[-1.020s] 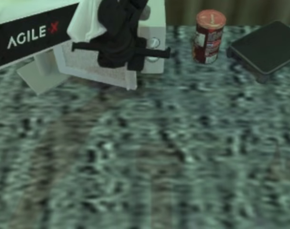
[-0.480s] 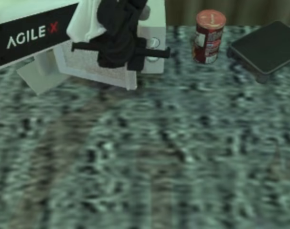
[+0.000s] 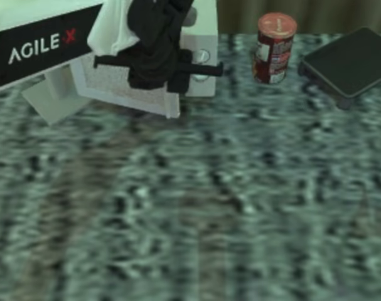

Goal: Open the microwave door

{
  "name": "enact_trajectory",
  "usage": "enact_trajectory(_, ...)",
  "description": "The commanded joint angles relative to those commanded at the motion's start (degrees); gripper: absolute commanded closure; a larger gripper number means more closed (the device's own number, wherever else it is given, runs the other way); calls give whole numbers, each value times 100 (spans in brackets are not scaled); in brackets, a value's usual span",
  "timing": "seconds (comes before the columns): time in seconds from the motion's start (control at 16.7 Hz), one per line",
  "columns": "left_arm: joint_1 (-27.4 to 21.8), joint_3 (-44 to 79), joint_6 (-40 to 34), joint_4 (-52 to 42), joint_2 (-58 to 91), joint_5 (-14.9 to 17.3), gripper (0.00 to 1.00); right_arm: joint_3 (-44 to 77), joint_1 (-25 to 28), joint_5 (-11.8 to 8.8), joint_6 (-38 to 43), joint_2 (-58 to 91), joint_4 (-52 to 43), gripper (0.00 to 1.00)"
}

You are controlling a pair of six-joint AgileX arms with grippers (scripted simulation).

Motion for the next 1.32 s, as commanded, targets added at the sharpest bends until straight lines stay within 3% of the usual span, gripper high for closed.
enact_trajectory(0.3, -34, -25, -5, 14, 2, 40, 100, 0, 0, 0, 0, 0, 0, 0)
enact_trajectory(0.72, 125, -729, 654, 324, -493, 358, 100, 0, 0, 0, 0, 0, 0, 0)
enact_trajectory(1.32, 126, -734, 662, 331, -502, 362, 100, 0, 0, 0, 0, 0, 0, 0)
